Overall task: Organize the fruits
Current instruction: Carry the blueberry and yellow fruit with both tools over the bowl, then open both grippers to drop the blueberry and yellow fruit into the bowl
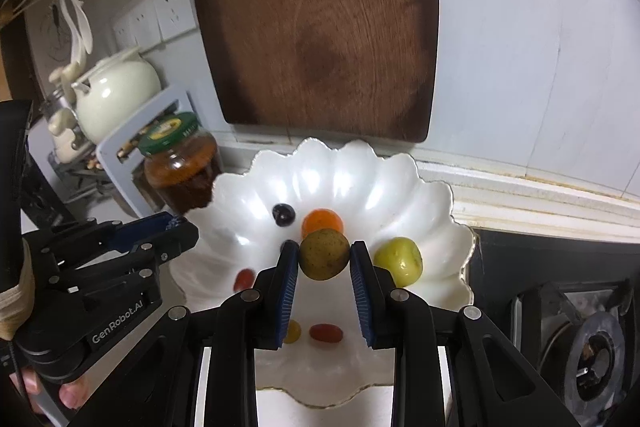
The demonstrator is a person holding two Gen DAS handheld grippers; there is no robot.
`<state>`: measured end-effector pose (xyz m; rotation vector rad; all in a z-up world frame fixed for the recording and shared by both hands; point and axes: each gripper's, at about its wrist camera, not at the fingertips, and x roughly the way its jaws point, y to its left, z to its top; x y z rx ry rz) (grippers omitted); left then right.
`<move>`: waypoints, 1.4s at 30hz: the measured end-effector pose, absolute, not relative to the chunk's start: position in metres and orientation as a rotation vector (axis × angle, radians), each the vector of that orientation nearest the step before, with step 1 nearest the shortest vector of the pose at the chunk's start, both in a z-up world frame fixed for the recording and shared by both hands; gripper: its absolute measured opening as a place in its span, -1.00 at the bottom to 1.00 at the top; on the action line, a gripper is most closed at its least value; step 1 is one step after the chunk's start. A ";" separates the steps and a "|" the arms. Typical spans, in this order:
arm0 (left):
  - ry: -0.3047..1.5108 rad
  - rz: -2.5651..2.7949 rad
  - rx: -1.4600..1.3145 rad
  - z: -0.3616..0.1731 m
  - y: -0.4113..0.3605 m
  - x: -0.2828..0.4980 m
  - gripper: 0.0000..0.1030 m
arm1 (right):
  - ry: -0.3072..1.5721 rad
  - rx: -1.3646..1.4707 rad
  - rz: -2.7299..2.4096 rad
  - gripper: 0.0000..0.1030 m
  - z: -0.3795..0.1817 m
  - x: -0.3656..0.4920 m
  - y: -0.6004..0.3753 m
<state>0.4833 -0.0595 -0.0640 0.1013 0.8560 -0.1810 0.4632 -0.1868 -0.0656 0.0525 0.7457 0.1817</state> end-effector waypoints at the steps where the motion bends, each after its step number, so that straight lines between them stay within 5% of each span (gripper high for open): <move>1: 0.866 -0.182 0.102 -0.067 -0.060 0.486 -0.55 | 0.753 0.051 0.177 -0.45 -0.068 0.465 -0.187; 16: 0.959 -0.171 0.139 -0.096 -0.070 0.512 -0.53 | 0.861 0.066 0.167 -0.45 -0.099 0.487 -0.194; 20: 0.958 -0.163 0.146 -0.095 -0.070 0.513 -0.08 | 0.879 0.060 0.161 -0.41 -0.102 0.489 -0.195; 23: 0.956 -0.142 0.156 -0.092 -0.067 0.511 0.07 | 0.876 0.058 0.140 -0.18 -0.101 0.487 -0.198; 28: 0.920 -0.099 0.180 -0.080 -0.061 0.498 0.31 | 0.854 0.067 0.111 -0.18 -0.095 0.477 -0.204; 33: 0.814 -0.029 0.212 -0.058 -0.053 0.474 0.77 | 0.797 0.082 0.075 0.05 -0.081 0.454 -0.206; 42: 0.664 -0.016 0.224 -0.023 -0.046 0.421 0.91 | 0.654 0.079 0.025 0.38 -0.050 0.394 -0.203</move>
